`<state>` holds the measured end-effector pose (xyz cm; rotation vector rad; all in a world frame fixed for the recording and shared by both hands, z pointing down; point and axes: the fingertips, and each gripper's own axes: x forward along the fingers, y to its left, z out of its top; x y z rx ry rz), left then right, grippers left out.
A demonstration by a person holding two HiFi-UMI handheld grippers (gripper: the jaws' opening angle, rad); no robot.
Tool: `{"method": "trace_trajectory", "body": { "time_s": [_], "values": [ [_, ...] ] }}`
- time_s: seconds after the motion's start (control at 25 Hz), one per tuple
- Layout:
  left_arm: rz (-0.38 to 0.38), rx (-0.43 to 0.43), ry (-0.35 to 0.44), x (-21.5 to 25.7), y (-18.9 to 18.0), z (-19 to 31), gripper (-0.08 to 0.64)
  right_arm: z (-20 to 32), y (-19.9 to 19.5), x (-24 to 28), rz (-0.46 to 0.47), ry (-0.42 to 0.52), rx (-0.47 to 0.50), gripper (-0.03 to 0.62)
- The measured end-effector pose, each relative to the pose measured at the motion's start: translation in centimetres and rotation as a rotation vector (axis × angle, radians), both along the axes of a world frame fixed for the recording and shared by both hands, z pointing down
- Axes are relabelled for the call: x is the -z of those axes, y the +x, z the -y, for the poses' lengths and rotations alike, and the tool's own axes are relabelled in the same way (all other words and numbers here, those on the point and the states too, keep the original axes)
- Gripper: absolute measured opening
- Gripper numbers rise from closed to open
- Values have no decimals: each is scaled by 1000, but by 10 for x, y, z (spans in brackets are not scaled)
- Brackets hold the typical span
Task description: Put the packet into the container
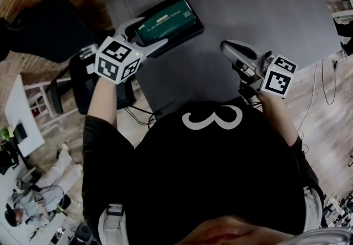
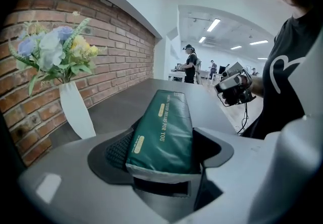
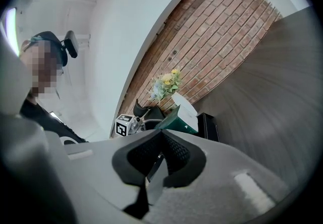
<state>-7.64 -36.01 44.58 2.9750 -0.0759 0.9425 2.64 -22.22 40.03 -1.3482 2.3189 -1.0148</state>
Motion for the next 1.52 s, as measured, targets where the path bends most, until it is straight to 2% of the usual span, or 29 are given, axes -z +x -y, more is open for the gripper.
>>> {"method": "trace_trajectory", "body": {
  "time_s": [0.36, 0.52, 0.72, 0.96, 1.16, 1.52],
  "values": [
    [55, 9, -91, -30, 6, 6, 387, -6, 3, -12, 15, -28, -20, 2],
    [87, 11, -75, -39, 9, 9, 387, -8, 5, -15, 15, -35, -24, 2],
    [105, 6, -98, -46, 12, 10, 390, -8, 6, -14, 9, -36, -27, 2],
    [157, -21, -48, -55, 14, 6, 396, -11, 7, -14, 6, -44, -32, 2],
    [145, -15, -36, -57, 16, 7, 413, -12, 5, -14, 3, -40, -30, 2],
    [28, 58, -71, -31, 15, 13, 449, -14, 2, -4, -14, -28, -23, 2]
  ]
}}
